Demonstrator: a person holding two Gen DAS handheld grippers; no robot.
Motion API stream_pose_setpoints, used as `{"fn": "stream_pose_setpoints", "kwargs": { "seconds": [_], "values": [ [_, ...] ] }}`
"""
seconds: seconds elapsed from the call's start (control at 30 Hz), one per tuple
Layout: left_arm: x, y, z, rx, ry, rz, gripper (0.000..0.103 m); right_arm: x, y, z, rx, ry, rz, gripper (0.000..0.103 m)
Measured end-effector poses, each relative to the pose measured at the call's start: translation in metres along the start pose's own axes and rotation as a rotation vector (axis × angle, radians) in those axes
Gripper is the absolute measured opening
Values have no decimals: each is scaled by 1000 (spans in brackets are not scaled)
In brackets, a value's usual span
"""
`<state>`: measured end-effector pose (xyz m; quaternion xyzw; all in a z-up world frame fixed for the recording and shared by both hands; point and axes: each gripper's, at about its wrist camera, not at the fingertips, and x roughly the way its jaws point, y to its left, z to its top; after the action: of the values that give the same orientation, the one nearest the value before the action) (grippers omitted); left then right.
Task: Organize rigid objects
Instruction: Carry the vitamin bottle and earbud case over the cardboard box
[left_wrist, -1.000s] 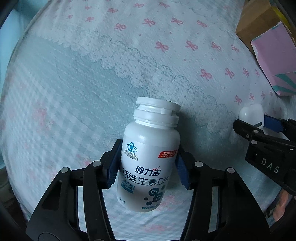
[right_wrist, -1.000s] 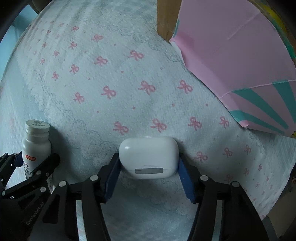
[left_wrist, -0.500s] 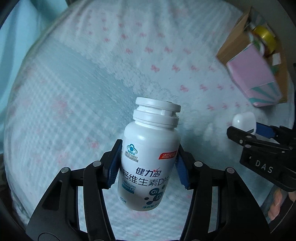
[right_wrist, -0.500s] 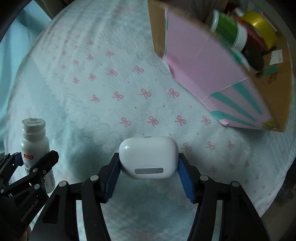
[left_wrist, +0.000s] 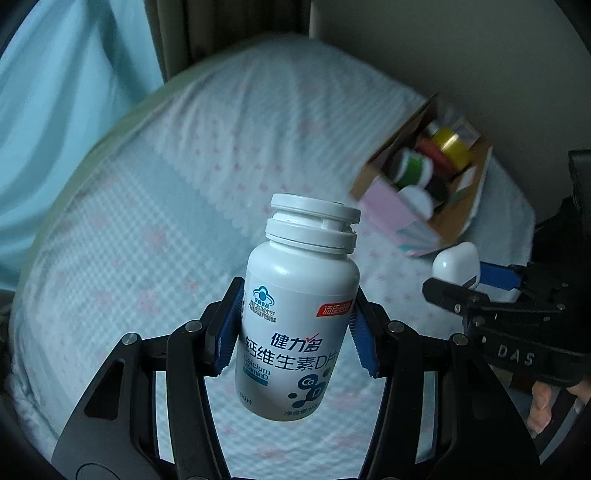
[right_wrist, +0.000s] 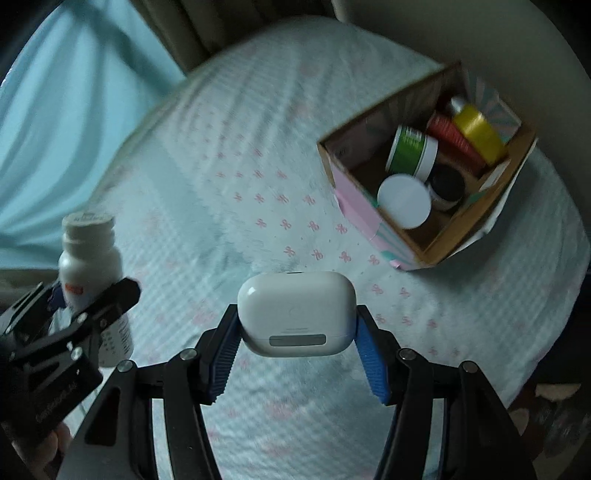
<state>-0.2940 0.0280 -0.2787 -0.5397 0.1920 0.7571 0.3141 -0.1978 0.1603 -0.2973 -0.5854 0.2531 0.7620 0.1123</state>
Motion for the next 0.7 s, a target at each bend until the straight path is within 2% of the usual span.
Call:
{"fn": "stream_pose_setpoints", "kwargs": {
  "seconds": [0.23,0.37,0.57,0.7],
  "values": [
    [-38,-47,2,-21,-58,-29,49,-51,-21,2,-142,-20,26,56],
    [-44,-80,9,-36,-73,-33,49,-70,-46,12,-205,-25,42,56],
    [-44,-132,35,-98,-104,-17,49,-97,-98,50,-326,-69,66,56],
    [-30,-165,63,-179,-117,5,49,-102,-139,93,-390,-47,103,56]
  ]
}}
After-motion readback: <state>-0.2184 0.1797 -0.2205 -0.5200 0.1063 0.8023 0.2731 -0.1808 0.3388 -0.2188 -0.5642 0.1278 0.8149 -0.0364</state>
